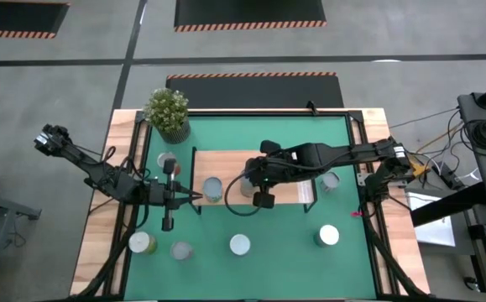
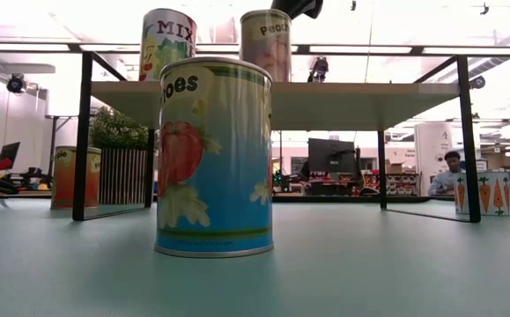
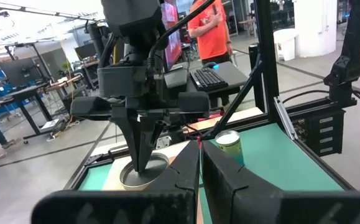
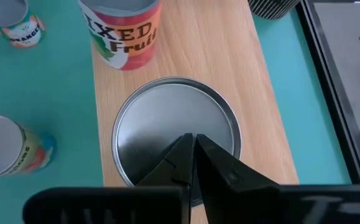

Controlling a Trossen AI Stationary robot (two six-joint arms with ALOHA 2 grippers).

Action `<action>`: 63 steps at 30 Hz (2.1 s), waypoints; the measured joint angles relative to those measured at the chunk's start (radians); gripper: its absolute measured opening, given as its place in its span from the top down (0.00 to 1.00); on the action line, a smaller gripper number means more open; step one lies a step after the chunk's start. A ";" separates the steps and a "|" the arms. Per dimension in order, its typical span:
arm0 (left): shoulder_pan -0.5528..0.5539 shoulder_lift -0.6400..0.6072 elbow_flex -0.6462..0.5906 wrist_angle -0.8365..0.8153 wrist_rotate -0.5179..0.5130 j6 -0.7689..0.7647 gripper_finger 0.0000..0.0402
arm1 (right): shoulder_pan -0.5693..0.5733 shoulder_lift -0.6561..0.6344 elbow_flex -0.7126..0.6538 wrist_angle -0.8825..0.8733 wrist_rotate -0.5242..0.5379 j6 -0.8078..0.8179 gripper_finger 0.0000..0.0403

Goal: Pick and place cans onto a shelf
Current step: Put the canned of peaches on the shelf

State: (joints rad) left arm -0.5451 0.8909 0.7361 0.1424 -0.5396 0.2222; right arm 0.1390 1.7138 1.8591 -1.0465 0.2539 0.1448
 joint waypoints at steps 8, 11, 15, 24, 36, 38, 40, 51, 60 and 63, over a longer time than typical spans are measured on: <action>0.000 0.000 0.000 0.000 0.000 0.000 1.00 | 0.000 -0.011 0.022 -0.010 -0.002 -0.006 0.98; 0.000 0.000 0.000 0.000 0.000 0.000 1.00 | 0.000 -0.034 0.041 -0.008 -0.003 -0.007 0.98; 0.000 0.000 0.000 0.000 0.000 0.001 1.00 | 0.000 -0.073 0.039 -0.014 0.001 -0.007 0.98; 0.000 0.000 0.000 0.001 0.000 0.003 1.00 | 0.001 -0.074 -0.051 0.089 0.005 -0.043 0.98; 0.000 0.000 0.000 0.001 0.000 0.004 1.00 | 0.005 -0.081 -0.182 0.228 0.017 -0.058 0.98; 0.000 0.000 0.000 0.001 0.000 0.004 1.00 | 0.001 -0.081 -0.197 0.248 0.018 -0.074 0.98; 0.000 0.000 0.000 0.001 0.000 0.004 1.00 | -0.004 -0.081 -0.213 0.287 0.019 -0.087 0.98; 0.000 0.000 0.000 0.004 0.000 0.004 1.00 | -0.080 -0.077 -0.243 0.390 0.087 -0.168 0.98; 0.000 0.000 0.000 0.004 0.000 0.004 1.00 | -0.161 -0.076 -0.243 0.408 0.086 -0.184 0.98; 0.000 0.000 0.000 0.004 0.000 0.004 1.00 | -0.170 -0.076 -0.243 0.408 0.085 -0.184 0.98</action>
State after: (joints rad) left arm -0.5453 0.8908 0.7361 0.1467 -0.5396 0.2264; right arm -0.0312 1.6379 1.6157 -0.6380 0.3393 -0.0387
